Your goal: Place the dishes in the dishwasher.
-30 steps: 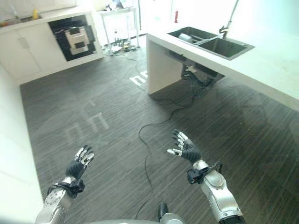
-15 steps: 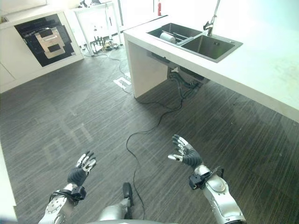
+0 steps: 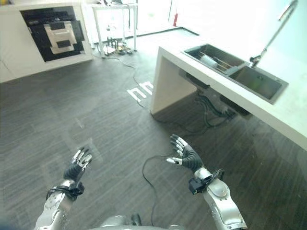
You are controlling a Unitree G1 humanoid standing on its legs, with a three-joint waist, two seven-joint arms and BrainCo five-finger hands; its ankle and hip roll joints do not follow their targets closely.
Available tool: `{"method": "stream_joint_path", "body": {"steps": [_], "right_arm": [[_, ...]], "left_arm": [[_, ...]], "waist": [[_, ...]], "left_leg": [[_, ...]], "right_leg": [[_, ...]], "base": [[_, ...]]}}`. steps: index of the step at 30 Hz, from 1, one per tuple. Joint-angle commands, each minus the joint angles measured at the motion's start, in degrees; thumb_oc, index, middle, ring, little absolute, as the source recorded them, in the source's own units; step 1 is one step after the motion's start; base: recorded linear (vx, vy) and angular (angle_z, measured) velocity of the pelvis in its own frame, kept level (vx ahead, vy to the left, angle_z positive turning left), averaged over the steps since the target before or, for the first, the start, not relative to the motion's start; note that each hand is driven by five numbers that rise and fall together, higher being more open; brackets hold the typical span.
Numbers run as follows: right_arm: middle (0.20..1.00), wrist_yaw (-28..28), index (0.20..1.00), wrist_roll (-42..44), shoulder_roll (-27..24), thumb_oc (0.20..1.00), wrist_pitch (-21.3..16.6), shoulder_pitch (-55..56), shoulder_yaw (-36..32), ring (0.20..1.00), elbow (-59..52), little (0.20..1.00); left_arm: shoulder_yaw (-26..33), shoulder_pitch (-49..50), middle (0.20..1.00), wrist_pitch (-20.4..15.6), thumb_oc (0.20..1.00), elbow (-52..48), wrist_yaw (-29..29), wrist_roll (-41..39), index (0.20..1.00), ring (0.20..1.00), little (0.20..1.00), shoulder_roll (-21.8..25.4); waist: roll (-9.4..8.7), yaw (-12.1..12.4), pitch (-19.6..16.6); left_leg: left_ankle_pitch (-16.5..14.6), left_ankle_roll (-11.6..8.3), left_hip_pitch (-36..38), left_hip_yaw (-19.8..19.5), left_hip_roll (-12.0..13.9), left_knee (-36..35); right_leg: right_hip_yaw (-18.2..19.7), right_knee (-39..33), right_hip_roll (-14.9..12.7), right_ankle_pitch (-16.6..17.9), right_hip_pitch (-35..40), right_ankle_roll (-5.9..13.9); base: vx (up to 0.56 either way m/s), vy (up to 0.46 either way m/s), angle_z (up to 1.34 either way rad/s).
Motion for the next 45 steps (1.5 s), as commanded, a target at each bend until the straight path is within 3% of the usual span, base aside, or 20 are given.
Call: {"method": "stream_joint_path", "body": {"steps": [1, 3, 5, 9, 14, 16, 19, 21, 23, 24, 26, 27, 28, 29, 30, 31, 33, 36, 40, 45], "right_arm": [[1.0, -1.9, 1.0, 0.2, -0.3, 1.0, -2.2, -3.2, -0.5, 1.0, 0.3, 1.0], [1.0, -2.1, 1.0, 1.5, -1.0, 1.0, -2.7, -1.2, -2.1, 1.0, -0.9, 1.0], [1.0, -1.4, 1.0, 3.1, -2.1, 1.0, -3.8, 0.5, -3.7, 1.0, -1.2, 1.0], [1.0, -3.1, 1.0, 3.6, -2.5, 1.0, -3.5, 0.4, -4.4, 1.0, -1.8, 1.0], [1.0, -4.2, 1.0, 4.0, -3.1, 1.0, -3.7, -1.2, -4.6, 1.0, -2.4, 1.0], [1.0, -4.2, 1.0, 3.9, -4.0, 1.0, -3.8, -3.0, -4.8, 1.0, -2.9, 1.0], [1.0, -3.7, 1.0, 4.7, -4.9, 1.0, -4.2, -2.4, -6.4, 1.0, -4.0, 1.0], [1.0, -3.3, 1.0, 5.9, -5.9, 1.0, -4.7, -2.2, -8.1, 1.0, -4.8, 1.0], [1.0, -3.4, 1.0, 7.2, -6.3, 1.0, -4.6, -2.9, -9.2, 1.0, -5.8, 1.0], [1.0, -4.1, 1.0, 8.2, -6.1, 1.0, -4.7, -3.2, -9.9, 1.0, -6.6, 1.0], [1.0, -5.3, 1.0, 9.6, -6.0, 1.0, -5.1, -4.0, -10.3, 1.0, -7.3, 1.0], [1.0, -5.7, 1.0, 10.0, -5.7, 1.0, -5.0, -4.6, -10.3, 1.0, -7.9, 1.0], [1.0, -5.7, 1.0, 10.0, -5.6, 1.0, -5.1, -4.8, -10.3, 1.0, -8.0, 1.0], [1.0, -5.6, 1.0, 9.3, -4.9, 1.0, -5.2, -4.9, -10.2, 1.0, -8.5, 1.0], [1.0, -5.4, 1.0, 8.9, -4.6, 1.0, -5.1, -4.7, -10.0, 1.0, -8.9, 1.0], [1.0, -5.3, 1.0, 8.5, -4.3, 1.0, -5.1, -4.4, -9.4, 1.0, -9.6, 1.0], [1.0, -6.0, 1.0, 8.3, -4.3, 1.0, -5.3, -4.3, -9.1, 1.0, -9.6, 1.0], [1.0, -5.6, 1.0, 9.4, -5.4, 1.0, -5.0, -5.2, -10.3, 1.0, -9.7, 1.0], [1.0, -5.7, 1.0, 10.6, -4.3, 1.0, -4.1, -3.4, -11.9, 1.0, -12.4, 1.0], [1.0, -6.9, 1.0, 9.3, -1.8, 1.0, -4.8, -4.6, -10.6, 1.0, -11.3, 1.0]], "left_arm": [[-0.7, -0.7, 1.0, -1.3, 1.0, -4.0, -0.2, 0.4, 1.0, 1.0, 1.0, 3.6], [-1.0, -0.8, 1.0, -0.9, 1.0, -4.1, -1.8, 1.1, 1.0, 1.0, 1.0, 4.2], [-1.9, -0.4, 1.0, -1.1, 1.0, -4.7, -1.7, 1.7, 1.0, 1.0, 1.0, 4.7], [-3.6, -0.1, 1.0, -1.1, 1.0, -5.4, -1.7, 2.1, 1.0, 1.0, 1.0, 4.8], [-3.1, -0.5, 1.0, -0.5, 1.0, -7.6, 0.1, 1.8, 1.0, 1.0, 1.0, 5.2], [-2.5, -0.8, 1.0, -1.7, 1.0, -7.8, 0.2, 1.8, 1.0, 1.0, 1.0, 4.7], [-2.6, -0.7, 1.0, -2.2, 1.0, -8.2, 0.2, 1.8, 1.0, 1.0, 1.0, 4.5], [-3.0, -1.0, 1.0, -3.3, 1.0, -8.4, 0.4, 1.8, 1.0, 1.0, 1.0, 4.2], [-3.1, -1.2, 1.0, -4.5, 1.0, -9.6, 1.3, 1.7, 1.0, 1.0, 1.0, 3.8], [-2.9, -1.3, 1.0, -4.9, 1.0, -11.0, 1.8, 2.4, 1.0, 1.0, 1.0, 3.7], [-2.5, -1.2, 1.0, -6.3, 1.0, -12.8, 2.0, 2.5, 1.0, 1.0, 1.0, 4.0], [-1.8, -0.7, 1.0, -7.6, 1.0, -14.1, 2.1, 2.8, 1.0, 1.0, 1.0, 4.1], [-1.6, -0.6, 1.0, -8.0, 1.0, -14.4, 2.1, 2.8, 1.0, 1.0, 1.0, 4.2], [-1.0, 0.0, 1.0, -9.5, 1.0, -15.8, 2.1, 3.5, 1.0, 1.0, 1.0, 4.5], [-0.5, 0.6, 1.0, -9.8, 1.0, -16.9, 2.2, 3.8, 1.0, 1.0, 1.0, 4.5], [0.4, 1.6, 1.0, -10.6, 1.0, -18.5, 2.4, 4.1, 1.0, 1.0, 1.0, 4.6], [1.0, 2.1, 1.0, -11.6, 1.0, -19.3, 1.5, 4.8, 1.0, 1.0, 1.0, 4.6], [0.6, 0.5, 1.0, -12.2, 1.0, -20.1, 1.7, 6.4, 1.0, 1.0, 1.0, 5.6], [0.0, -3.1, 1.0, -10.2, 1.0, -20.8, 1.2, 8.3, 1.0, 1.0, 1.0, 7.0], [-0.5, -5.5, 1.0, -9.6, 1.0, -20.5, -3.3, 5.9, 1.0, 1.0, 1.0, 6.9]], "waist": [[-2.72, -0.9, -0.4], [-3.87, -2.5, 0.6], [-4.76, -4.4, 1.4], [-4.99, -5.7, 1.4], [-4.83, -6.2, -0.4], [-3.52, -7.6, -2.0], [-2.41, -8.7, -2.6], [-2.0, -9.4, -2.6], [-3.41, -8.9, -1.8], [-4.27, -8.1, -0.8], [-4.37, -6.9, 0.5], [-4.05, -6.5, 0.8], [-4.01, -6.3, 0.7], [-3.17, -5.3, 1.1], [-2.81, -4.4, 1.2], [-2.27, -2.5, 1.5], [-2.22, -1.1, 1.5], [-2.37, -1.2, 0.9], [-3.16, -2.2, -1.4], [-3.83, -1.8, -2.7]], "left_leg": [[7.6, -5.67, 3.2, -1.2, 4.2, -10.5], [6.2, -6.34, 5.5, -1.6, 3.9, -10.5], [4.4, -6.94, 8.1, -2.0, 3.8, -10.5], [2.3, -7.3, 10.7, -3.4, 3.4, -10.5], [0.4, -7.37, 13.2, -2.7, 3.3, -10.5], [0.2, -8.17, 16.3, -0.1, 5.0, -10.5], [4.8, -10.47, 16.1, 0.8, 7.5, -5.9], [11.6, -14.17, 13.0, 1.5, 10.9, 6.6], [15.3, -15.76, 6.8, 0.3, 12.1, 18.7], [14.5, -15.09, 2.2, -0.5, 12.9, 22.1], [11.0, -12.84, -1.0, -0.9, 11.9, 19.6], [9.9, -11.63, -0.3, -1.2, 10.5, 11.7], [10.2, -11.4, -0.4, -1.4, 9.9, 8.5], [10.8, -11.19, -0.5, -3.7, 7.6, -1.1], [11.2, -11.07, -1.0, -6.4, 6.3, -5.5], [14.5, -11.96, -3.8, -11.2, 5.6, -10.1], [17.1, -12.71, -7.8, -12.3, 5.5, -9.8], [16.6, -12.08, -8.3, -8.0, 6.7, -10.2], [13.1, -9.24, -4.6, -6.1, 5.4, -10.5], [10.8, -7.73, -2.1, -6.8, 4.2, -10.5]], "right_leg": [[-4.4, -26.5, 2.6, 6.3, 4.6, -0.21], [-7.4, -38.7, 1.7, 9.3, 3.3, 0.3], [-6.1, -46.2, 0.2, 13.8, 0.9, 1.96], [-5.1, -52.6, -0.8, 17.9, -1.1, 3.16], [-5.1, -57.7, -0.2, 18.2, 2.2, 2.79], [-4.2, -57.9, 3.1, 14.7, 3.9, 1.32], [-3.4, -58.8, 6.2, 12.5, 5.4, -1.17], [-3.0, -59.4, 8.4, 10.6, 6.9, -3.8], [-1.4, -59.6, 8.3, 9.5, 8.9, -5.59], [-0.4, -59.6, 8.2, 8.8, 10.5, -6.06], [1.6, -59.5, 8.7, 7.9, 12.5, -5.78], [3.5, -59.6, 9.0, 7.5, 12.9, -4.91], [4.1, -59.7, 9.1, 7.6, 12.9, -4.69], [6.5, -60.0, 10.1, 6.8, 13.9, -3.99], [8.3, -60.0, 10.7, 6.4, 14.5, -3.77], [11.0, -60.0, 12.0, 5.1, 16.3, -4.16], [12.9, -60.0, 12.9, 3.3, 18.8, -4.71], [12.1, -60.0, 11.7, 1.3, 21.3, -4.28], [11.2, -57.0, 10.0, -0.6, 22.1, -2.74], [8.4, -51.3, 8.4, -0.1, 19.1, -1.72]], "base": [[0.26, -0.016, 0.97], [0.28, -0.113, 0.62], [0.29, -0.179, 0.45], [0.26, -0.157, 0.48], [0.27, -0.286, -0.01], [0.38, -0.539, -0.27], [0.19, -0.35, -0.41], [0.14, -0.373, -0.39], [0.14, -0.317, -0.52], [0.17, -0.223, -0.71], [0.22, -0.029, -0.76], [0.21, 0.102, -0.79], [0.31, 0.184, -0.82], [0.3, 0.155, -0.9], [0.45, 0.172, -0.73], [0.39, 0.096, -0.74], [0.35, 0.116, -1.35], [0.27, 0.223, -0.93], [0.28, 0.238, -0.47], [0.21, 0.166, -0.31]]}}
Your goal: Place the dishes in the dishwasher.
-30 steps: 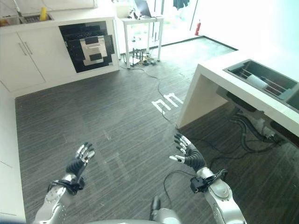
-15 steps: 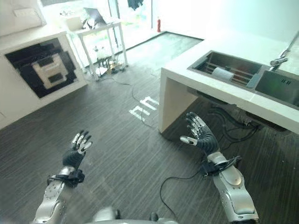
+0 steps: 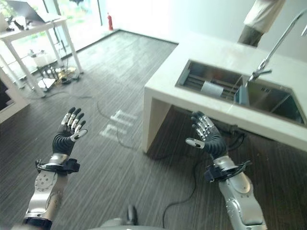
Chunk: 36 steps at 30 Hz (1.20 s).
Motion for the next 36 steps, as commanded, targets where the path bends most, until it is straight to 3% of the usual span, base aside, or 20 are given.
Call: {"method": "stream_joint_path", "body": {"steps": [1, 3, 5, 6, 7, 8, 11, 12, 14, 15, 21, 26, 28, 29, 31, 32, 33, 35, 36], "right_arm": [[1.0, -0.7, 1.0, 0.9, 0.5, 1.0, -3.5, -4.7, -0.7, 1.0, 1.5, 1.0], [1.0, -0.6, 1.0, 0.4, 1.1, 1.0, -3.6, -4.3, -0.5, 1.0, 1.2, 1.0], [1.0, -2.5, 1.0, -0.5, 1.9, 1.0, -4.7, -3.1, -0.4, 1.0, 0.7, 1.0], [1.0, -2.7, 1.0, -0.2, 2.3, 1.0, -4.9, -2.9, -0.1, 1.0, 0.5, 1.0], [1.0, -2.8, 1.0, 0.1, 2.4, 1.0, -5.0, -2.9, 0.0, 1.0, 0.6, 1.0], [1.0, -2.5, 1.0, 0.0, 2.7, 1.0, -5.0, -2.9, 0.2, 1.0, 0.5, 1.0], [1.0, -0.4, 1.0, 1.3, 1.7, 1.0, -6.0, -2.0, 0.1, 1.0, 0.4, 1.0], [1.0, 0.0, 1.0, 2.0, 1.2, 1.0, -5.9, -1.9, -0.1, 1.0, 0.1, 1.0], [1.0, -0.1, 1.0, 3.0, 0.7, 1.0, -5.6, -3.1, 0.3, 1.0, -0.7, 1.0], [1.0, -0.5, 1.0, 3.1, 0.8, 1.0, -5.3, -3.7, 0.6, 1.0, -0.9, 1.0], [1.0, -3.0, 1.0, 2.5, -0.7, 1.0, -4.5, -6.1, 2.4, 1.0, -0.8, 1.0], [1.0, -3.9, 1.0, 3.1, -2.3, 1.0, -5.1, -6.8, 0.8, 1.0, -0.7, 1.0], [1.0, -3.7, 1.0, 3.4, -2.7, 1.0, -4.9, -6.3, -0.1, 1.0, -1.4, 1.0], [1.0, -3.4, 1.0, 3.4, -3.5, 1.0, -4.9, -5.1, -1.1, 1.0, -2.3, 1.0], [1.0, -3.6, 1.0, 3.1, -3.3, 1.0, -5.6, -4.4, -1.5, 1.0, -2.2, 1.0], [1.0, -3.8, 1.0, 3.0, -3.2, 1.0, -5.8, -4.6, -1.3, 1.0, -1.9, 1.0], [1.0, -3.3, 1.0, 2.3, -2.4, 1.0, -6.0, -5.6, -0.7, 1.0, -1.4, 1.0], [1.0, -2.9, 1.0, 1.6, -1.8, 1.0, -6.1, -6.0, -0.2, 1.0, -1.1, 1.0], [1.0, -2.7, 1.0, 0.7, -1.2, 1.0, -6.0, -6.3, 0.5, 1.0, -1.0, 1.0]], "left_arm": [[0.0, 3.5, 1.0, -1.5, 1.0, -2.1, -3.2, -0.2, 1.0, 1.0, 1.0, 2.0], [0.2, 4.2, 1.0, -1.7, 1.0, -2.3, -4.2, -0.7, 1.0, 1.0, 1.0, 2.1], [0.3, 5.3, 1.0, -1.8, 1.0, -2.9, -5.7, -2.0, 1.0, 1.0, 1.0, 2.2], [0.2, 5.5, 1.0, -2.0, 1.0, -3.5, -5.3, -1.2, 1.0, 1.0, 1.0, 2.2], [0.2, 5.8, 1.0, -2.5, 1.0, -3.8, -5.4, -0.1, 1.0, 1.0, 1.0, 2.1], [0.2, 5.8, 1.0, -2.8, 1.0, -4.0, -5.2, 0.3, 1.0, 1.0, 1.0, 2.2], [1.4, 5.2, 1.0, -4.0, 1.0, -5.8, -3.0, 2.3, 1.0, 1.0, 1.0, 4.5], [1.6, 5.0, 1.0, -4.2, 1.0, -6.4, -2.3, 2.9, 1.0, 1.0, 1.0, 4.9], [1.6, 4.9, 1.0, -4.3, 1.0, -9.6, 1.0, 5.8, 1.0, 1.0, 1.0, 5.5], [1.7, 5.1, 1.0, -4.4, 1.0, -10.4, 1.7, 6.1, 1.0, 1.0, 1.0, 5.5], [0.9, 4.7, 1.0, -4.6, 1.0, -11.2, 4.9, 5.7, 1.0, 1.0, 1.0, 5.3], [0.1, 3.6, 1.0, -4.6, 1.0, -10.6, 5.6, 5.6, 1.0, 1.0, 1.0, 4.9], [-0.2, 3.6, 1.0, -5.0, 1.0, -10.8, 5.1, 5.5, 1.0, 1.0, 1.0, 4.8], [-0.1, 4.1, 1.0, -5.6, 1.0, -11.2, 4.2, 4.5, 1.0, 1.0, 1.0, 4.5], [0.2, 4.3, 1.0, -5.9, 1.0, -11.4, 3.2, 4.3, 1.0, 1.0, 1.0, 3.9], [0.2, 4.3, 1.0, -6.3, 1.0, -11.2, 3.1, 4.4, 1.0, 1.0, 1.0, 3.7], [0.7, 5.0, 1.0, -6.9, 1.0, -11.0, 2.2, 3.5, 1.0, 1.0, 1.0, 3.3], [0.8, 5.1, 1.0, -7.8, 1.0, -10.5, 2.5, 3.6, 1.0, 1.0, 1.0, 3.4], [0.7, 4.9, 1.0, -8.3, 1.0, -10.1, 3.4, 3.8, 1.0, 1.0, 1.0, 3.3]], "waist": [[1.13, 1.7, -2.8], [0.82, 1.9, -2.9], [0.44, 1.2, -2.9], [0.76, 1.0, -2.6], [1.05, 0.7, -2.4], [1.24, 0.7, -2.2], [1.71, 0.2, -0.7], [1.6, -0.1, -0.2], [1.28, -0.8, 1.1], [1.37, -0.8, 1.2], [1.18, -1.9, -1.2], [1.88, -3.2, -2.1], [2.02, -3.7, -2.0], [1.64, -4.0, -1.5], [1.0, -3.6, -1.1], [0.92, -3.3, -1.0], [1.85, -2.7, -0.9], [2.59, -2.3, -0.9], [3.1, -1.8, -0.9]], "left_leg": [[-3.5, -5.96, -0.1, -1.5, 2.6, -0.3], [-3.7, -5.31, 0.0, -1.7, 2.0, -0.3], [-4.3, -4.08, 0.6, -1.4, 1.2, -0.3], [-5.0, -3.74, 1.4, -1.3, 1.4, -0.3], [-5.5, -3.73, 2.0, -1.2, 1.6, -0.3], [-5.7, -3.83, 2.6, -1.0, 1.8, -0.3], [-7.0, -5.19, 5.5, -0.2, 2.7, -0.3], [-7.8, -5.62, 6.4, 0.4, 3.1, -0.3], [-10.1, -6.88, 9.7, 3.0, 4.4, -0.3], [-10.5, -7.0, 10.3, 3.7, 4.8, -0.3], [-12.1, -7.48, 12.9, 6.7, 6.6, -0.3], [-10.6, -8.73, 14.4, 7.4, 7.9, 1.1], [-7.7, -10.53, 12.3, 7.4, 9.9, 8.0], [-4.2, -12.46, 8.6, 6.8, 12.0, 17.7], [-4.8, -11.94, 5.6, 6.1, 11.7, 20.7], [-6.0, -11.17, 4.9, 5.8, 10.5, 19.8], [-8.0, -9.71, 5.7, 6.4, 7.7, 11.1], [-7.8, -9.61, 6.4, 6.1, 6.5, 4.1], [-6.0, -9.82, 6.3, 4.7, 6.1, -0.1]], "right_leg": [[-1.6, -3.0, 0.9, 7.3, -3.5, 0.22], [-0.9, -0.3, 0.9, 8.1, -4.3, 0.75], [1.3, 9.5, 2.7, 12.4, -8.0, 2.32], [0.5, 14.5, 3.3, 14.5, -10.8, 2.69], [-0.2, 15.9, 3.3, 14.5, -13.0, 2.5], [-1.5, 15.3, 2.7, 14.4, -14.5, 2.32], [-9.8, 4.8, -2.5, 13.2, -16.9, 1.26], [-11.5, 1.5, -4.2, 14.4, -17.3, 1.56], [-14.5, -5.6, -9.4, 22.0, -19.4, 3.83], [-14.8, -6.3, -9.9, 22.2, -19.5, 4.06], [-14.3, -12.7, -6.9, 20.4, -15.6, 4.0], [-11.9, -13.3, -3.2, 18.3, -14.2, 1.45], [-11.0, -13.4, -1.8, 17.4, -13.4, -0.14], [-10.0, -13.4, -0.8, 16.4, -12.3, -1.95], [-9.9, -13.4, -0.9, 16.0, -11.3, -2.15], [-9.9, -13.4, -0.9, 15.8, -11.0, -1.95], [-9.8, -13.4, -0.3, 15.0, -10.6, -1.14], [-9.5, -13.4, 0.3, 14.5, -10.4, -0.72], [-8.8, -13.4, 1.0, 13.9, -10.0, -0.58]], "base": [[0.17, 0.139, 0.24], [0.15, 0.139, 0.2], [0.15, 0.151, 0.1], [0.12, 0.099, 0.03], [0.1, 0.064, -0.09], [0.14, 0.007, -0.29], [0.17, -0.115, -1.0], [0.17, -0.257, -1.09], [0.18, -0.376, -0.48], [0.16, -0.399, -0.21], [0.1, -0.36, -0.2], [0.06, -0.335, -0.16], [0.0, -0.313, -0.11], [0.0, -0.333, -0.02], [0.03, -0.2, 0.08], [0.12, -0.007, -0.1], [0.14, 0.042, -0.33], [0.16, 0.082, -0.45], [0.18, 0.073, -0.05]]}}
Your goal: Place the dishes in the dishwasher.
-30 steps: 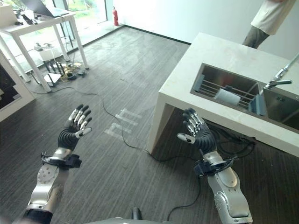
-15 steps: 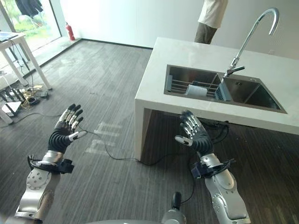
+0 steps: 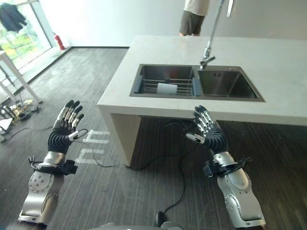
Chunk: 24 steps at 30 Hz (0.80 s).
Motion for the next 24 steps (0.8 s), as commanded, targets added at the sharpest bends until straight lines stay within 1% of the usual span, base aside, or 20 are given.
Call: {"method": "stream_joint_path", "body": {"steps": [1, 2, 4, 5, 6, 8, 9, 11, 14, 15, 16, 17, 19, 20, 22, 23, 24], "right_arm": [[1.0, 1.0, 1.0, -1.0, 2.8, 1.0, -3.0, -2.5, 0.1, 1.0, -3.7, 1.0], [1.0, 1.5, 1.0, -2.1, 2.6, 1.0, -2.8, -2.5, 0.6, 1.0, -4.0, 1.0], [1.0, 1.6, 1.0, -1.7, 1.6, 1.0, -2.6, -2.8, 0.1, 1.0, -4.3, 1.0], [1.0, 1.6, 1.0, -1.5, 1.0, 1.0, -2.6, -3.4, 0.1, 1.0, -4.1, 1.0], [1.0, 2.0, 1.0, -1.6, 1.1, 1.0, -2.1, -3.8, 0.0, 1.0, -4.5, 1.0], [1.0, 2.2, 1.0, -1.1, 1.2, 1.0, -2.1, -3.3, -0.2, 1.0, -5.3, 1.0], [1.0, 2.5, 1.0, -0.5, 1.5, 1.0, -2.1, -3.1, -0.2, 1.0, -5.7, 1.0], [1.0, 3.1, 1.0, -0.5, 2.0, 1.0, -2.4, -2.5, -0.2, 1.0, -5.8, 1.0], [1.0, 3.7, 1.0, -1.0, 2.7, 1.0, -3.3, -2.7, 0.3, 1.0, -5.1, 1.0], [1.0, 3.6, 1.0, -0.9, 3.0, 1.0, -3.4, -3.1, 0.4, 1.0, -4.9, 1.0], [1.0, 3.5, 1.0, -0.8, 3.4, 1.0, -3.6, -3.7, 0.5, 1.0, -4.4, 1.0], [1.0, 3.5, 1.0, -1.0, 3.7, 1.0, -3.7, -3.9, 0.6, 1.0, -4.2, 1.0], [1.0, 3.2, 1.0, -1.9, 4.9, 1.0, -3.9, -4.2, 1.5, 1.0, -3.8, 1.0], [1.0, 3.4, 1.0, -2.1, 5.5, 1.0, -3.7, -4.0, 1.8, 1.0, -4.0, 1.0], [1.0, 3.9, 1.0, -2.5, 6.0, 1.0, -3.7, -3.4, 2.2, 1.0, -4.5, 1.0], [1.0, 4.0, 1.0, -3.2, 6.1, 1.0, -3.8, -3.4, 3.0, 1.0, -4.3, 1.0], [1.0, 4.4, 1.0, -3.9, 5.9, 1.0, -3.7, -3.6, 3.8, 1.0, -3.9, 1.0]], "left_arm": [[0.6, -0.6, 1.0, -4.9, 1.0, -2.8, 1.8, 0.0, 1.0, 1.0, 1.0, 2.7], [0.6, -0.7, 1.0, -5.6, 1.0, -2.7, 2.7, 0.4, 1.0, 1.0, 1.0, 2.6], [0.8, -1.1, 1.0, -6.1, 1.0, -2.9, 2.1, 1.3, 1.0, 1.0, 1.0, 2.3], [0.9, -1.2, 1.0, -6.2, 1.0, -3.0, 1.9, 1.8, 1.0, 1.0, 1.0, 2.3], [1.0, -1.1, 1.0, -5.9, 1.0, -3.6, 2.6, 2.7, 1.0, 1.0, 1.0, 2.3], [1.2, -1.4, 1.0, -5.7, 1.0, -3.7, 2.1, 2.2, 1.0, 1.0, 1.0, 2.8], [1.4, -1.7, 1.0, -5.6, 1.0, -3.7, 1.9, 2.1, 1.0, 1.0, 1.0, 2.9], [1.7, -2.3, 1.0, -5.1, 1.0, -3.7, 1.2, 1.7, 1.0, 1.0, 1.0, 3.3], [2.0, -3.2, 1.0, -5.2, 1.0, -3.2, 0.5, 1.8, 1.0, 1.0, 1.0, 3.5], [2.0, -3.6, 1.0, -5.1, 1.0, -3.1, 0.3, 2.2, 1.0, 1.0, 1.0, 3.3], [2.2, -3.9, 1.0, -4.7, 1.0, -3.0, -0.1, 2.4, 1.0, 1.0, 1.0, 3.4], [2.3, -4.0, 1.0, -4.4, 1.0, -3.1, -0.3, 2.4, 1.0, 1.0, 1.0, 3.4], [2.4, -3.7, 1.0, -3.7, 1.0, -3.1, -0.4, 2.6, 1.0, 1.0, 1.0, 3.3], [2.3, -3.4, 1.0, -3.3, 1.0, -3.1, -0.6, 2.7, 1.0, 1.0, 1.0, 3.2], [1.9, -3.3, 1.0, -3.7, 1.0, -3.0, -0.6, 4.0, 1.0, 1.0, 1.0, 3.2], [1.7, -3.4, 1.0, -3.6, 1.0, -2.9, -0.1, 4.5, 1.0, 1.0, 1.0, 3.2], [1.7, -3.8, 1.0, -3.1, 1.0, -3.0, 0.6, 4.2, 1.0, 1.0, 1.0, 3.5]], "waist": [[-3.56, 1.7, -0.4], [-3.51, 3.0, -0.2], [-3.74, 4.2, 0.0], [-3.96, 4.6, -0.2], [-4.06, 5.2, -0.3], [-4.25, 5.1, -0.7], [-4.56, 5.3, -1.2], [-4.91, 5.1, -1.7], [-5.21, 5.3, -1.9], [-5.24, 5.5, -1.9], [-5.32, 5.7, -1.9], [-5.34, 5.8, -2.0], [-5.35, 5.8, -2.0], [-5.12, 5.6, -2.0], [-4.38, 5.0, -1.6], [-4.26, 4.8, -1.2], [-4.34, 4.7, -0.8]], "left_leg": [[3.7, -0.73, 5.6, -1.3, -6.0, -7.6], [6.6, -1.89, 1.3, -3.3, -5.6, -7.6], [8.7, -2.41, -2.3, -3.1, -5.3, -7.6], [8.7, -1.94, -2.8, -4.0, -5.6, -7.6], [8.6, -1.67, -2.9, -5.5, -6.0, -7.6], [7.6, -1.03, -1.9, -4.4, -5.9, -7.6], [6.9, -0.46, -1.1, -4.9, -6.3, -7.6], [6.0, 0.03, 0.1, -4.3, -6.5, -7.6], [4.8, 1.29, 1.8, -4.6, -7.3, -7.6], [4.6, 1.64, 2.1, -4.6, -7.5, -7.6], [4.2, 2.28, 2.8, -4.5, -8.0, -7.6], [4.1, 2.63, 3.1, -4.5, -8.3, -7.6], [3.5, 3.79, 4.0, -4.7, -9.4, -7.6], [3.1, 4.51, 4.3, -4.8, -9.9, -7.6], [2.5, 5.06, 5.1, -4.8, -9.8, -7.6], [1.9, 4.9, 5.8, -4.7, -9.7, -7.6], [1.7, 4.4, 6.4, -4.9, -9.6, -7.6]], "right_leg": [[2.4, -17.6, -0.2, 7.2, 8.9, 3.1], [3.7, -17.6, 0.8, 5.4, 10.6, 2.53], [4.0, -17.6, 1.3, 3.8, 12.5, 2.02], [4.6, -17.6, 1.5, 3.1, 13.0, 1.78], [4.9, -17.6, 1.2, 3.0, 13.4, 1.84], [4.0, -17.6, 0.4, 2.8, 14.1, 2.39], [3.4, -17.6, -0.3, 2.9, 14.7, 2.71], [2.6, -17.6, -1.2, 3.1, 15.1, 3.27], [2.3, -14.4, -2.4, 2.2, 14.7, 3.79], [2.1, -12.9, -2.7, 1.7, 14.5, 3.92], [2.1, -9.7, -3.3, 1.8, 13.5, 4.4], [2.1, -8.1, -3.5, 2.2, 13.0, 4.67], [2.6, -1.1, -3.9, 4.6, 10.5, 5.54], [3.1, 4.7, -3.3, 6.0, 8.6, 5.92], [3.5, 13.3, -2.6, 7.6, 4.4, 5.74], [2.4, 13.8, -3.8, 8.0, 1.1, 5.34], [0.1, 9.8, -5.6, 7.6, 0.8, 4.84]], "base": [[0.29, 0.087, 0.09], [0.27, 0.081, 0.09], [0.27, 0.122, -0.2], [0.28, 0.194, -0.16], [0.27, 0.23, -0.11], [0.26, 0.227, -0.53], [0.24, 0.199, -0.78], [0.22, 0.185, -0.73], [0.2, 0.188, -0.31], [0.22, 0.242, -0.09], [0.2, 0.238, -0.11], [0.24, 0.303, -0.02], [0.18, 0.268, -0.09], [0.13, 0.226, -0.16], [0.12, 0.182, -0.23], [0.18, 0.063, -0.2], [0.26, -0.104, -0.09]]}}
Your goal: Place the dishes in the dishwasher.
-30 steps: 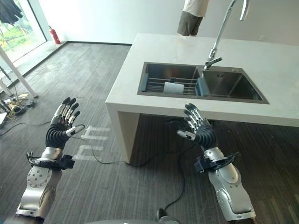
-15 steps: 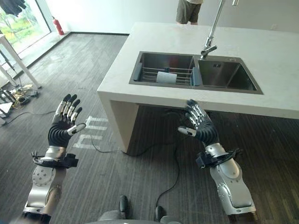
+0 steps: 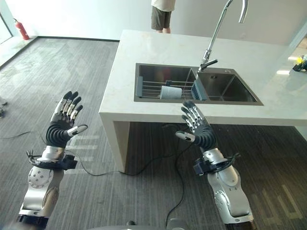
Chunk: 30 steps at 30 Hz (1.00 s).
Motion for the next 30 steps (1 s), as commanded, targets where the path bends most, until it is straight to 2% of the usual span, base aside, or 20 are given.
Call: {"method": "stream_joint_path", "body": {"steps": [1, 2, 4, 5, 6, 10, 11, 13, 14, 15, 16, 17, 18, 19, 20, 22, 23, 25, 28, 30], "right_arm": [[1.0, 1.7, 1.0, -0.7, -0.5, 1.0, -3.8, -3.5, -1.4, 1.0, -0.1, 1.0], [1.0, 2.8, 1.0, 0.2, -1.0, 1.0, -3.6, -3.4, -1.7, 1.0, -0.4, 1.0], [1.0, 3.5, 1.0, 0.9, -0.9, 1.0, -2.9, -3.9, -1.9, 1.0, -1.3, 1.0], [1.0, 4.0, 1.0, 0.9, -0.7, 1.0, -2.9, -4.1, -1.7, 1.0, -1.7, 1.0], [1.0, 4.5, 1.0, 0.9, -0.8, 1.0, -3.1, -4.2, -1.6, 1.0, -1.9, 1.0], [1.0, 4.4, 1.0, 1.4, -2.3, 1.0, -2.6, -6.8, -0.4, 1.0, -0.9, 1.0], [1.0, 3.7, 1.0, 2.4, -3.4, 1.0, -1.7, -7.9, -0.2, 1.0, -1.2, 1.0], [1.0, 4.1, 1.0, 4.3, -3.8, 1.0, -0.7, -8.7, -0.1, 1.0, -1.5, 1.0], [1.0, 4.9, 1.0, 4.6, -4.0, 1.0, -0.3, -8.8, -0.2, 1.0, -1.7, 1.0], [1.0, 5.6, 1.0, 4.2, -4.3, 1.0, -0.1, -8.7, -0.1, 1.0, -2.0, 1.0], [1.0, 6.3, 1.0, 3.4, -5.1, 1.0, -0.1, -8.2, -0.2, 1.0, -2.7, 1.0], [1.0, 7.1, 1.0, 3.6, -5.5, 1.0, -0.2, -7.7, -0.3, 1.0, -3.0, 1.0], [1.0, 7.5, 1.0, 3.8, -5.6, 1.0, -0.2, -7.5, -0.4, 1.0, -3.2, 1.0], [1.0, 8.8, 1.0, 4.4, -5.9, 1.0, -0.5, -6.5, -0.5, 1.0, -3.7, 1.0], [1.0, 11.0, 1.0, 2.8, -6.0, 1.0, -1.2, -6.0, -0.1, 1.0, -4.4, 1.0], [1.0, 9.9, 1.0, 1.7, -6.1, 1.0, -1.2, -6.6, 1.2, 1.0, -4.5, 1.0], [1.0, 9.3, 1.0, 1.2, -5.8, 1.0, -1.2, -7.0, 1.7, 1.0, -4.2, 1.0], [1.0, 9.7, 1.0, 0.3, -5.1, 1.0, -1.4, -6.3, 1.7, 1.0, -5.0, 1.0], [1.0, 8.8, 1.0, 0.9, -4.6, 1.0, -1.0, -5.9, 1.9, 1.0, -7.2, 1.0], [1.0, 7.8, 1.0, 1.7, -4.2, 1.0, -1.9, -4.9, 1.9, 1.0, -8.0, 1.0]], "left_arm": [[1.4, -1.3, 1.0, -1.2, 1.0, -2.8, 1.2, 0.8, 1.0, 1.0, 1.0, 2.2], [1.9, -1.4, 1.0, -1.3, 1.0, -3.1, 1.2, 0.9, 1.0, 1.0, 1.0, 2.4], [2.0, -1.3, 1.0, -1.7, 1.0, -3.3, 1.8, 1.3, 1.0, 1.0, 1.0, 2.3], [1.9, -1.0, 1.0, -2.5, 1.0, -3.6, 2.0, 1.9, 1.0, 1.0, 1.0, 2.5], [2.1, -0.6, 1.0, -3.1, 1.0, -3.8, 2.2, 1.9, 1.0, 1.0, 1.0, 2.7], [1.9, -1.5, 1.0, -3.7, 1.0, -4.0, 5.0, 1.8, 1.0, 1.0, 1.0, 3.0], [1.8, -2.2, 1.0, -3.5, 1.0, -4.1, 5.9, 1.0, 1.0, 1.0, 1.0, 2.8], [2.1, -2.3, 1.0, -3.8, 1.0, -4.4, 5.8, 0.6, 1.0, 1.0, 1.0, 2.4], [2.4, -1.8, 1.0, -4.1, 1.0, -4.9, 5.5, 0.4, 1.0, 1.0, 1.0, 2.2], [2.5, -1.2, 1.0, -4.2, 1.0, -5.6, 5.4, 0.3, 1.0, 1.0, 1.0, 1.9], [2.8, -0.2, 1.0, -4.3, 1.0, -6.5, 5.2, -0.2, 1.0, 1.0, 1.0, 1.5], [3.0, 0.5, 1.0, -4.3, 1.0, -7.0, 5.3, -0.7, 1.0, 1.0, 1.0, 1.3], [3.1, 0.7, 1.0, -4.5, 1.0, -7.0, 5.3, -0.9, 1.0, 1.0, 1.0, 1.2], [3.4, 1.6, 1.0, -5.3, 1.0, -7.2, 5.2, -1.7, 1.0, 1.0, 1.0, 0.5], [3.4, 2.3, 1.0, -6.6, 1.0, -7.2, 4.5, -1.9, 1.0, 1.0, 1.0, -0.1], [3.3, 2.1, 1.0, -7.4, 1.0, -7.2, 4.5, -1.7, 1.0, 1.0, 1.0, -0.2], [3.3, 2.2, 1.0, -8.1, 1.0, -7.0, 4.2, -2.3, 1.0, 1.0, 1.0, -0.2], [3.5, 2.1, 1.0, -9.1, 1.0, -7.6, 5.0, -3.0, 1.0, 1.0, 1.0, 0.3], [2.4, 0.6, 1.0, -8.3, 1.0, -7.6, 5.4, -1.7, 1.0, 1.0, 1.0, -0.3], [2.3, 0.5, 1.0, -8.3, 1.0, -7.7, 5.0, -0.8, 1.0, 1.0, 1.0, 0.5]], "waist": [[0.55, 0.7, -0.2], [0.2, -0.5, 0.2], [0.33, -2.1, 0.6], [0.4, -2.5, 0.8], [0.33, -2.3, 0.8], [-0.37, -1.4, -0.8], [-0.47, -1.9, -1.6], [-0.35, -2.0, -2.3], [-0.14, -2.0, -2.2], [-0.05, -2.0, -2.1], [-0.34, -1.8, -1.8], [-0.77, -1.6, -1.6], [-0.89, -1.6, -1.6], [-1.6, -1.1, -1.1], [-2.23, -0.2, -0.5], [-2.4, 0.7, -0.4], [-1.93, 1.1, -0.5], [-0.95, 1.8, -0.8], [-0.87, 1.6, -1.6], [-0.56, 0.9, -2.0]], "left_leg": [[-0.8, -6.63, -1.2, -4.6, 0.2, -1.2], [-2.3, -7.25, 0.4, -4.4, 0.6, -1.2], [-4.0, -7.75, 2.5, -3.9, 1.4, -1.2], [-5.0, -7.63, 3.8, -4.0, 1.8, -1.2], [-5.4, -7.63, 4.3, -3.9, 2.0, -1.2], [-6.3, -8.95, 5.7, -2.8, 3.8, -1.2], [-6.4, -9.71, 7.4, -3.0, 5.2, -1.2], [-6.2, -10.4, 8.9, -3.4, 6.3, -1.1], [-4.9, -11.04, 8.9, -3.5, 7.0, 0.3], [-3.0, -11.81, 7.9, -3.5, 8.0, 3.5], [1.3, -13.17, 4.8, -3.6, 9.7, 10.5], [2.8, -13.72, 2.7, -3.5, 10.6, 15.1], [3.0, -13.84, 1.8, -3.6, 10.8, 16.5], [3.5, -13.55, -1.5, -4.5, 9.9, 22.5], [2.5, -12.61, -5.7, -4.5, 8.7, 24.2], [0.1, -11.67, -6.4, -4.1, 7.0, 18.8], [-0.9, -11.38, -5.4, -3.8, 6.3, 11.3], [1.6, -11.72, -2.0, -6.1, 5.5, 0.1], [0.9, -11.6, -1.3, -8.1, 5.1, -1.1], [0.1, -11.42, -0.7, -6.3, 5.2, -1.2]], "right_leg": [[-8.9, -26.4, 1.2, 2.7, 12.1, -3.69], [-8.4, -34.6, -1.8, 7.4, 10.5, -2.01], [-5.8, -40.8, -4.6, 13.8, 8.0, 0.23], [-4.7, -41.6, -5.1, 15.2, 6.9, 0.8], [-5.2, -41.6, -5.1, 15.5, 7.0, 0.88], [-7.0, -43.4, -4.4, 13.9, 10.3, 0.86], [-5.6, -43.5, -2.7, 12.5, 10.6, 0.46], [-5.2, -43.0, -0.9, 10.9, 11.1, -0.26], [-5.1, -42.9, 0.3, 10.1, 11.7, -1.01], [-4.7, -43.0, 1.4, 9.4, 12.3, -1.93], [-4.2, -43.4, 2.5, 8.5, 13.6, -3.4], [-4.4, -43.5, 2.8, 8.0, 14.4, -4.28], [-4.5, -43.6, 2.8, 7.8, 14.6, -4.53], [-4.2, -43.6, 3.2, 7.0, 15.8, -5.65], [-4.6, -43.6, 3.4, 5.9, 17.4, -5.94], [-5.2, -43.6, 3.4, 5.2, 17.9, -5.1], [-5.5, -43.6, 3.5, 4.9, 17.9, -4.44], [-5.9, -43.6, 3.4, 4.4, 18.5, -3.39], [-5.8, -43.6, 2.9, 3.9, 18.9, -3.1], [-7.0, -43.3, 1.8, 4.3, 19.0, -2.13]], "base": [[0.34, -0.314, -0.2], [0.34, -0.412, -0.17], [0.31, -0.395, -0.13], [0.27, -0.347, -0.12], [0.27, -0.377, -0.13], [0.22, -0.353, 0.08], [0.25, -0.395, 0.26], [0.22, -0.327, 0.26], [0.18, -0.292, 0.34], [0.16, -0.332, 0.25], [0.12, -0.314, -0.06], [0.08, -0.244, -0.06], [0.1, -0.203, -0.12], [0.13, -0.159, -0.11], [0.15, -0.118, -0.08], [0.14, 0.074, 0.13], [0.17, 0.185, -0.05], [0.2, 0.231, -0.21], [0.13, 0.17, -0.23], [0.08, 0.157, -0.05]]}}
